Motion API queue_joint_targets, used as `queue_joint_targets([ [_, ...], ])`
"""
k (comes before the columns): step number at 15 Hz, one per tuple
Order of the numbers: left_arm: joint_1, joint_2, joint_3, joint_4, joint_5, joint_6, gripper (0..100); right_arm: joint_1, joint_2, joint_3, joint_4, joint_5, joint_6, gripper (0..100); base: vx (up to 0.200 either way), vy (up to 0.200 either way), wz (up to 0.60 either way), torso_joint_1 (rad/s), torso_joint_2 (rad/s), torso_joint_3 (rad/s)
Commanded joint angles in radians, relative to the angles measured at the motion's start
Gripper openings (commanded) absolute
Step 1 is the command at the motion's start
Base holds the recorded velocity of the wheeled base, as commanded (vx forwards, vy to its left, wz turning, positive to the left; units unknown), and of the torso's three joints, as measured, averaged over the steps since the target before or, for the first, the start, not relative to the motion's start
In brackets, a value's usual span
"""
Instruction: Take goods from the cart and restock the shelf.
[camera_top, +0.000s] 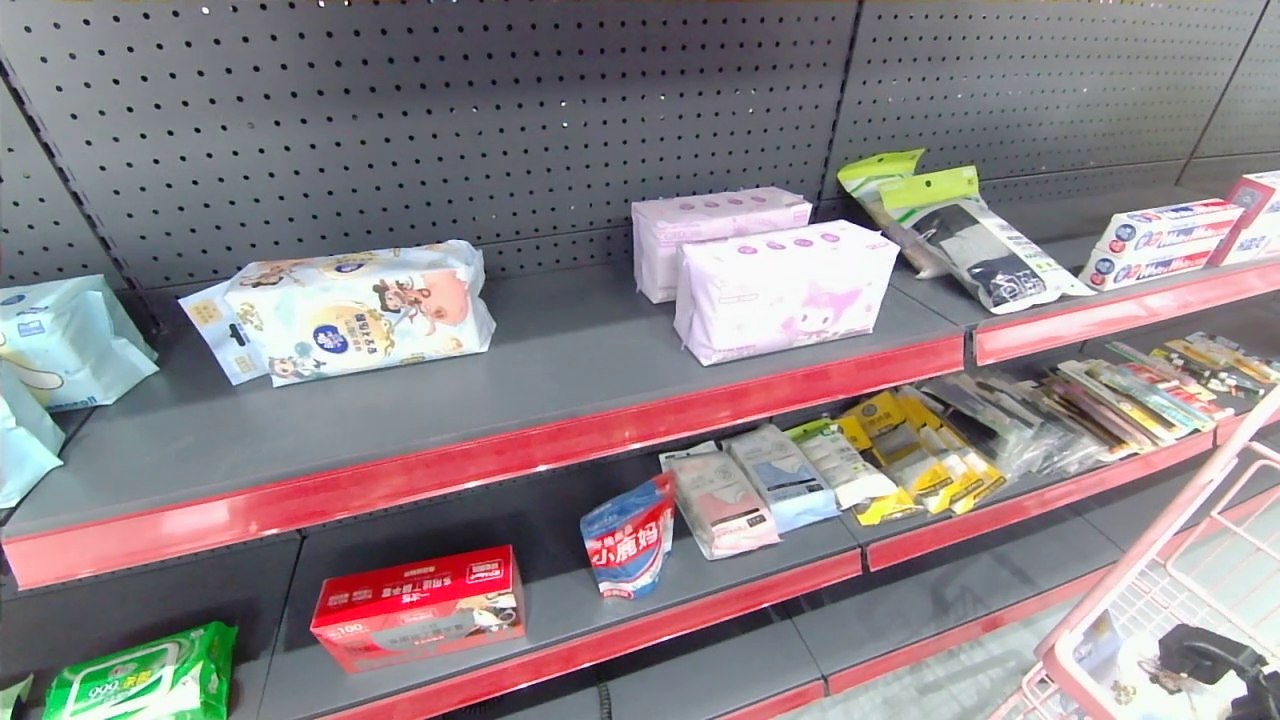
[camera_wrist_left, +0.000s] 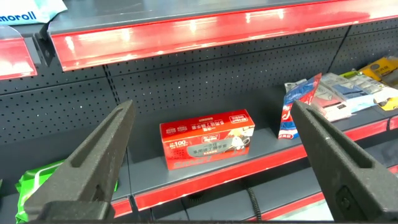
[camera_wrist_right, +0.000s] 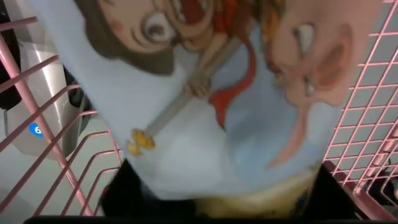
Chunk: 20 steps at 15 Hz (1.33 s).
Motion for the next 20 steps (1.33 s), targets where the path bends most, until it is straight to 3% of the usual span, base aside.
queue_joint_targets([
  [1, 0.0, 0.001, 0.0, 0.0, 0.0, 0.0, 100, -0.003, -0.008, 0.007, 0.0, 0.0, 0.002, 0, 0.0, 0.0, 0.0, 0.0, 0.0, 0.0],
  [6, 0.0, 0.001, 0.0, 0.0, 0.0, 0.0, 100, -0.029, -0.153, 0.022, 0.013, 0.019, 0.042, 0, 0.0, 0.0, 0.0, 0.0, 0.0, 0.0],
  [9, 0.0, 0.001, 0.0, 0.0, 0.0, 0.0, 100, -0.037, -0.264, 0.024, 0.014, -0.017, 0.197, 0, 0.0, 0.0, 0.0, 0.0, 0.0, 0.0],
  [15, 0.0, 0.001, 0.0, 0.0, 0.0, 0.0, 100, -0.063, -0.524, 0.045, 0.145, -0.164, 0.464, 0, 0.0, 0.0, 0.0, 0.0, 0.0, 0.0],
  [20, 0.0, 0.001, 0.0, 0.0, 0.0, 0.0, 100, 0.065, -0.791, 0.059, 0.206, -0.241, 0.772, 0, 0.0, 0.0, 0.0, 0.0, 0.0, 0.0],
])
